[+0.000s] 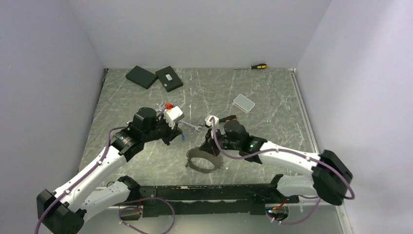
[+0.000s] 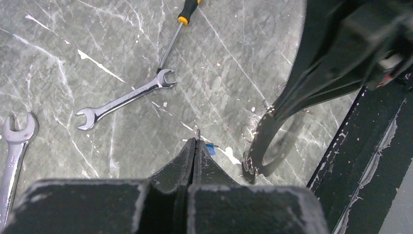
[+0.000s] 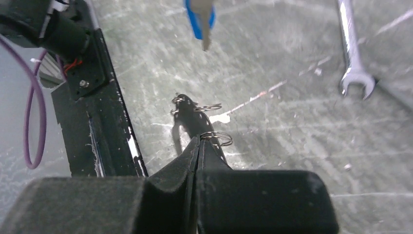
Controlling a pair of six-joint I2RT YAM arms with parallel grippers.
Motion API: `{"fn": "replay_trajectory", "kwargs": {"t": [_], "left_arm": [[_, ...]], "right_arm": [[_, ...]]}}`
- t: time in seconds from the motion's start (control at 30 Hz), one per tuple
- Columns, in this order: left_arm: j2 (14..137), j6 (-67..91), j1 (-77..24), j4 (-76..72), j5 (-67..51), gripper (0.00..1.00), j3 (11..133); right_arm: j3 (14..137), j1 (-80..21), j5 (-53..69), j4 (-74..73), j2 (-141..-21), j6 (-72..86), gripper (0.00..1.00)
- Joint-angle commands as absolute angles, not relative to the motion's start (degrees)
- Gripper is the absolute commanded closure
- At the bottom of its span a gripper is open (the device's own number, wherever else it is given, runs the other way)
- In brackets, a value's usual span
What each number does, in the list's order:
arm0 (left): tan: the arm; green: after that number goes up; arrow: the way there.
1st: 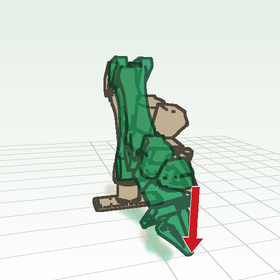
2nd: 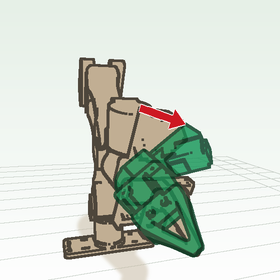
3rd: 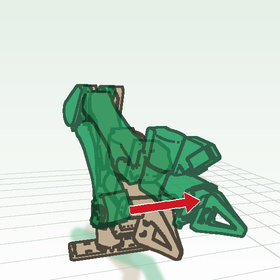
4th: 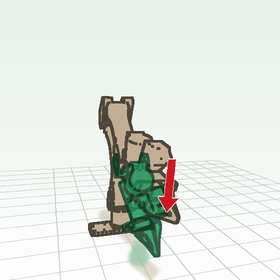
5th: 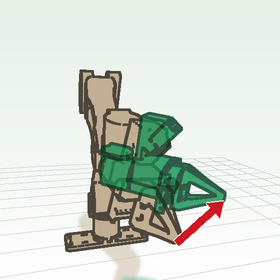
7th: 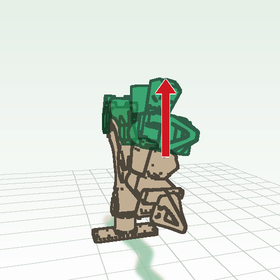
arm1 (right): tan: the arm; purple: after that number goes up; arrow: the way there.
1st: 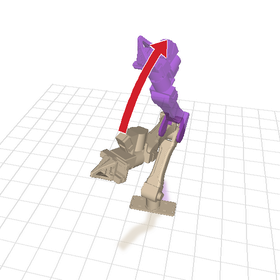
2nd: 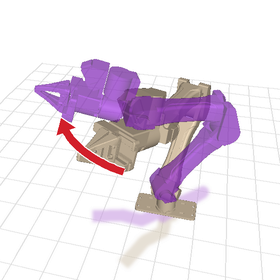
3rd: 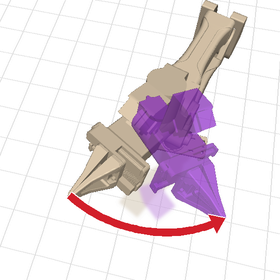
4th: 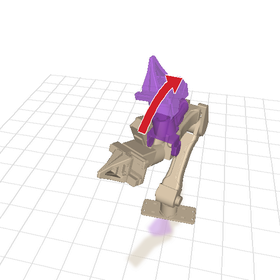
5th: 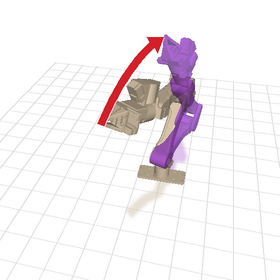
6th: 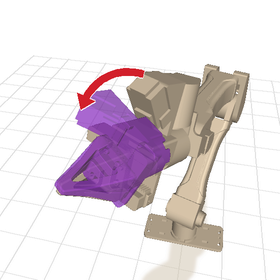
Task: Put the keys on the keyring
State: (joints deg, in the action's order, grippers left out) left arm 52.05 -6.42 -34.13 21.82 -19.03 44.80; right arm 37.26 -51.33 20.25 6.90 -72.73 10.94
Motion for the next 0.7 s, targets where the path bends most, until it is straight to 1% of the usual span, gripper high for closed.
{"fn": "replay_trajectory", "kwargs": {"t": [0.0, 0.17, 0.27, 0.37, 0.57, 0.67], "left_arm": [[50.34, -7.82, -33.75, 20.03, -20.39, 1.0, 45.02], [49.21, -7.65, -33.58, 19.35, -20.77, 1.0, 44.61], [48.87, -7.65, -33.49, 19.08, -20.58, 1.0, 44.43], [48.86, -7.65, -33.44, 19.31, -20.21, 1.0, 44.38], [49.0, -7.47, -33.41, 19.34, -20.19, 1.0, 43.99], [49.51, -7.61, -33.4, 19.16, -20.3, 1.0, 44.15]], "right_arm": [[34.33, -51.81, 20.76, 17.41, -64.67, 1.34, 1.0], [33.92, -54.05, 17.23, 16.48, -59.9, -5.98, 1.0], [32.04, -56.45, 13.66, 18.96, -58.5, -9.65, 1.0], [27.49, -60.62, 8.54, 23.75, -59.63, -12.36, 1.0], [18.29, -67.26, 5.05, 35.43, -65.5, -4.42, 1.0], [16.36, -70.21, 2.76, 36.06, -66.84, -1.46, 1.0]]}}
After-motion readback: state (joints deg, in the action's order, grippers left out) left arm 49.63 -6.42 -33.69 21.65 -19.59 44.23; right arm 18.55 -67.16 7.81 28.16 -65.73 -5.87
